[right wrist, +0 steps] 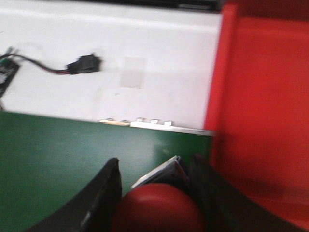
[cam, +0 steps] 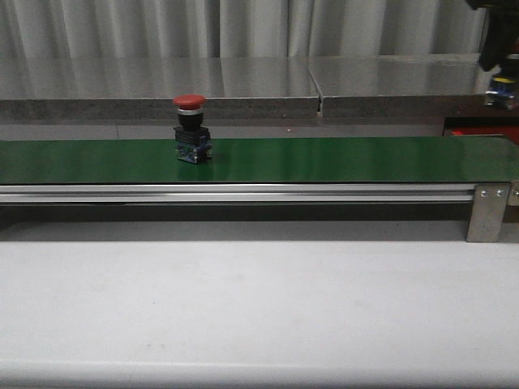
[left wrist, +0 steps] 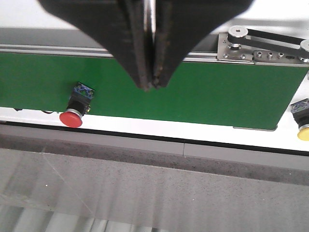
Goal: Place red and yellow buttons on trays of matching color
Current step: 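Move the red button into the red tray and open the right gripper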
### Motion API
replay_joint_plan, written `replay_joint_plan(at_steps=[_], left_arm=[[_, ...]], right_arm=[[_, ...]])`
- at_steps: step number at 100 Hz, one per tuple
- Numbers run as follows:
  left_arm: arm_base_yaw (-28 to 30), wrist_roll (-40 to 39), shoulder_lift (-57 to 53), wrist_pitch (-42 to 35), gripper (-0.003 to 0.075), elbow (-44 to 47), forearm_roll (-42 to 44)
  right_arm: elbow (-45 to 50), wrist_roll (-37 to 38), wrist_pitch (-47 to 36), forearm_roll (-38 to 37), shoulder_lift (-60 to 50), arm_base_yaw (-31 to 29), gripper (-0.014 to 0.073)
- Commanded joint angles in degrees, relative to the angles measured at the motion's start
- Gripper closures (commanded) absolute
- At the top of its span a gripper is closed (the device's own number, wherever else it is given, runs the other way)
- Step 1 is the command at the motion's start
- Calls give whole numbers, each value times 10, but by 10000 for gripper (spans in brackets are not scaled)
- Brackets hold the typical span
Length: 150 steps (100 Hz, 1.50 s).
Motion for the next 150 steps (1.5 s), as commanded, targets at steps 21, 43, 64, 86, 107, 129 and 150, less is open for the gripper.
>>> replay_joint_plan(at_steps=[21, 43, 64, 86, 107, 129, 150], left_arm=[[-5, 1, 0, -43, 739, -17, -7], [-5, 1, 0, -43, 739, -17, -7], [-5, 1, 0, -43, 739, -17, -7], [-5, 1, 0, -43, 739, -17, -7], [-5, 1, 0, -43, 739, -17, -7], [-5, 1, 0, -43, 739, -17, -7], [-5, 1, 0, -43, 739, -17, -7]], right_arm=[[-50, 0, -49, 5, 41, -88, 380], [-50, 0, -80, 16, 84, -90, 380], [-50, 0, -95, 17, 111, -90, 380], [-50, 0, -91, 17, 124, -90, 374], [-51, 0, -89, 22, 124, -90, 101], [-51, 0, -89, 22, 112, -91, -61], [-51, -23, -74, 25, 43, -91, -62]])
